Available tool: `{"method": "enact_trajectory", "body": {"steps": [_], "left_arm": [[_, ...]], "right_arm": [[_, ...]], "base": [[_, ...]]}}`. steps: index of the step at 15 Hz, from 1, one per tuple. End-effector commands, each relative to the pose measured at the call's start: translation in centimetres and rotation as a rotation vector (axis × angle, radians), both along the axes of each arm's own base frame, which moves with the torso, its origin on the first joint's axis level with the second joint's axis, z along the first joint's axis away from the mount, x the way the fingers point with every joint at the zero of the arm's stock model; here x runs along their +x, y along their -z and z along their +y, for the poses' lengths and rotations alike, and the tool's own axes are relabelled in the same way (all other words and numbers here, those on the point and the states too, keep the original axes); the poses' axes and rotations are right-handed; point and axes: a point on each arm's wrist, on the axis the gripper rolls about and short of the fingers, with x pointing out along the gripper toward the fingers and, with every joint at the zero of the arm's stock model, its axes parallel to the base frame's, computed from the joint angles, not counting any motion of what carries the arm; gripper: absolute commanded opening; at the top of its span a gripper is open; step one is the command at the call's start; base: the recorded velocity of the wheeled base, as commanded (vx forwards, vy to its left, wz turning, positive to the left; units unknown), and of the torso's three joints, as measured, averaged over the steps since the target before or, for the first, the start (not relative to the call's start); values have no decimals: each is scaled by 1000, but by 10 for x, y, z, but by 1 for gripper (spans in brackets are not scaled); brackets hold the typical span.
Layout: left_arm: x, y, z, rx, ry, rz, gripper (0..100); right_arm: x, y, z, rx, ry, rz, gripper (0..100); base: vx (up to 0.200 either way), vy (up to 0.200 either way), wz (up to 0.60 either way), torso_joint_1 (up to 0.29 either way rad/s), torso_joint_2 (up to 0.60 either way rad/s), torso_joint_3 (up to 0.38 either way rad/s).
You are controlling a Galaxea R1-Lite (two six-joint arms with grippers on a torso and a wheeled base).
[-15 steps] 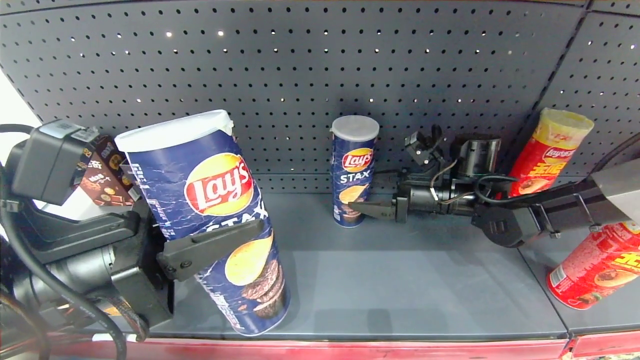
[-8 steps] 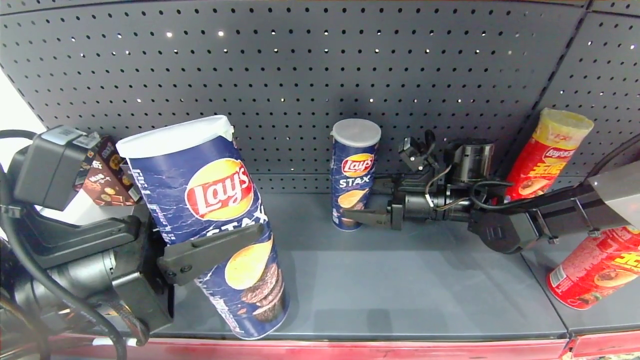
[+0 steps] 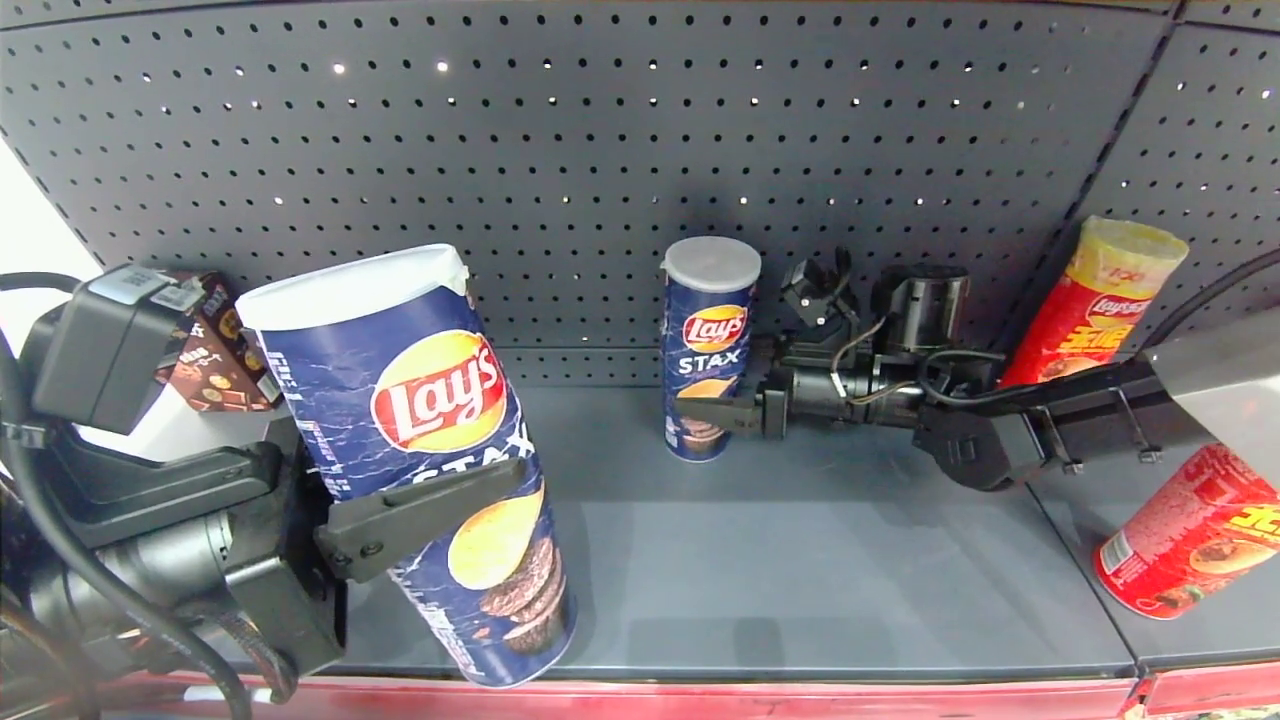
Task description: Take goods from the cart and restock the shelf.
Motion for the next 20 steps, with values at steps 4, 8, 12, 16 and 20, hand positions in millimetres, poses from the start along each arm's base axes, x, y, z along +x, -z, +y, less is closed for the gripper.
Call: {"method": "enact_trajectory", "body": {"steps": [4,8,12,16,20], "left_arm": [[1,2,2,3,-13,6,0],[0,5,3,8,-15,17,0],[0,6,3,9,-15,19,0],[0,5,3,7,-15,16,0],[0,5,3,7,-15,16,0]], "right_arm": [[15,19,15,-7,-15,14,100],[16,21,23,-3,-28,8,0],[10,13,21,2,-29,-4,0],[-19,-11,6,10,-32,-24,0],[-76,-7,-9,11,-71,-112,0]], "base": [[0,0,0,0,0,0],[0,0,0,0,0,0],[0,0,0,0,0,0],[0,0,0,0,0,0],[0,0,0,0,0,0]]}}
